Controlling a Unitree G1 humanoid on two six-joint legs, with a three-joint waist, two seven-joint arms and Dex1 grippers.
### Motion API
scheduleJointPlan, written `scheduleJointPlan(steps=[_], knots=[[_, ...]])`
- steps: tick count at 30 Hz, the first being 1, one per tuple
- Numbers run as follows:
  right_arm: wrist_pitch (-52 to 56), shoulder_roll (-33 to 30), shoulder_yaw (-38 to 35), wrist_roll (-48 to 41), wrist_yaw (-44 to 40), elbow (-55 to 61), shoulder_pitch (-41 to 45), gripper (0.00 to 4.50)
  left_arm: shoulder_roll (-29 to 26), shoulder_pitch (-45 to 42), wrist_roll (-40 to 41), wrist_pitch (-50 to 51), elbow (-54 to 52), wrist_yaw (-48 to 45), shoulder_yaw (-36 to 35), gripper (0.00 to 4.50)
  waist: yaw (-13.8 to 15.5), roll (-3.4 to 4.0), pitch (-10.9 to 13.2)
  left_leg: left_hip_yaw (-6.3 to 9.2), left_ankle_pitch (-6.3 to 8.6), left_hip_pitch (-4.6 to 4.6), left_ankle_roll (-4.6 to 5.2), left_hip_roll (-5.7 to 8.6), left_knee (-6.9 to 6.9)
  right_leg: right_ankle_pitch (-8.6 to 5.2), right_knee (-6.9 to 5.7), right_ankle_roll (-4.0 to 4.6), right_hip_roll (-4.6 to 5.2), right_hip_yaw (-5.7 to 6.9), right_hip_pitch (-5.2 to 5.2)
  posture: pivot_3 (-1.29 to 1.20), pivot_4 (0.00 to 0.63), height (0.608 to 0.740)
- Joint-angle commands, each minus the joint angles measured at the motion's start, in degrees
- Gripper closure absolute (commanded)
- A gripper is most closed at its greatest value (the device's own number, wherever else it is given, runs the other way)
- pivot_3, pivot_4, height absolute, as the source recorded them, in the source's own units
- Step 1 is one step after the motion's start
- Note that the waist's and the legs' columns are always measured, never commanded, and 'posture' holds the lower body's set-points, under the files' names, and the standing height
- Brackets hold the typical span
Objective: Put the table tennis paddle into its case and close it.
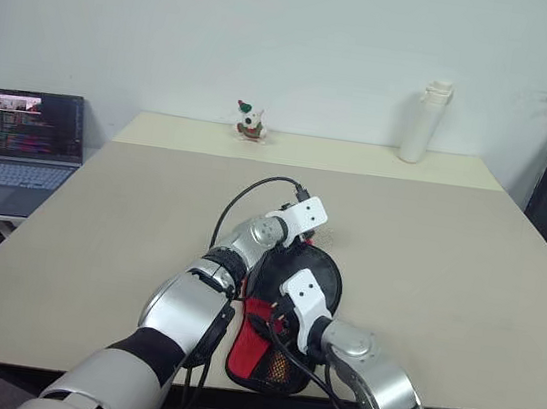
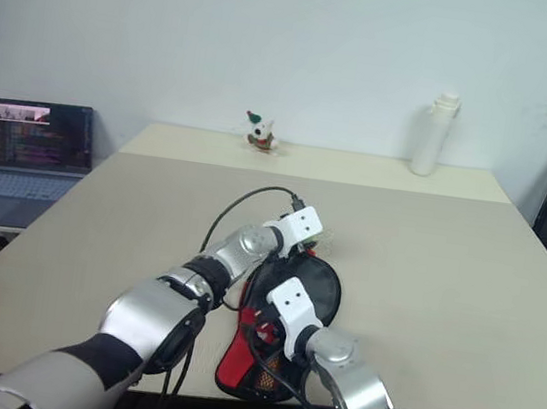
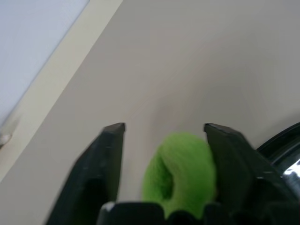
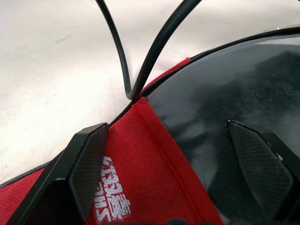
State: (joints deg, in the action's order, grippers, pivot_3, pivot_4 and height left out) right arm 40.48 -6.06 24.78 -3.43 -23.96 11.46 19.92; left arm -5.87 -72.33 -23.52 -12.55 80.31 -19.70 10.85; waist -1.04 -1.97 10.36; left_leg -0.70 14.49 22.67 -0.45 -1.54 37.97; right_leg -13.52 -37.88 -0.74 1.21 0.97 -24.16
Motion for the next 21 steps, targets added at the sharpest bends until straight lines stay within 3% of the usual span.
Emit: scheduleJointPlan(steps=[1,7,13,18,21], knots=[[3.26,-0.98,-0.81,-0.98,-1.13,-0.32,-0.06,0.06,0.18,-1.21,2.01,-1.46,-2.38,-4.86,-1.18,0.5,-0.1,0.0,0.0,-0.01,0.0,0.0,0.0,0.0,0.0,0.0,0.0,0.0,0.0,0.0,0.0,0.0,0.15,0.74],[7.22,-3.86,-5.15,-4.34,-3.4,4.86,0.38,0.06,-2.27,-0.81,5.28,-3.2,-3.49,-10.33,-3.6,0.5,-0.45,0.0,0.0,0.01,0.0,0.04,0.0,0.0,0.0,0.0,0.03,0.0,0.0,-0.01,-0.01,0.0,0.15,0.74],[9.14,-7.57,-12.28,-11.63,-7.75,12.16,-0.67,0.06,-8.18,0.77,12.05,-4.73,-5.96,-16.55,-9.35,0.5,-0.65,0.0,0.01,0.02,0.0,0.09,0.0,-0.02,-0.02,0.0,0.03,0.01,0.0,-0.01,-0.08,0.0,0.15,0.74],[9.9,-11.53,-15.77,-15.15,-9.73,16.67,-1.96,0.06,-12.14,5.11,17.64,-5.15,-9.92,-22.86,-13.08,0.5,-0.64,0.0,0.01,0.07,0.0,0.11,0.0,-0.03,-0.03,0.0,0.01,0.01,-0.01,-0.02,-0.12,0.0,0.15,0.74],[10.33,-15.84,-16.85,-16.5,-11.38,19.2,-4.61,0.06,-13.32,10.31,24.65,-1.38,-16.61,-31.52,-16.63,0.5,-0.59,0.0,0.01,0.07,0.01,0.13,0.0,-0.05,-0.02,0.0,0.03,0.01,0.03,-0.03,-0.12,0.0,0.15,0.74]])
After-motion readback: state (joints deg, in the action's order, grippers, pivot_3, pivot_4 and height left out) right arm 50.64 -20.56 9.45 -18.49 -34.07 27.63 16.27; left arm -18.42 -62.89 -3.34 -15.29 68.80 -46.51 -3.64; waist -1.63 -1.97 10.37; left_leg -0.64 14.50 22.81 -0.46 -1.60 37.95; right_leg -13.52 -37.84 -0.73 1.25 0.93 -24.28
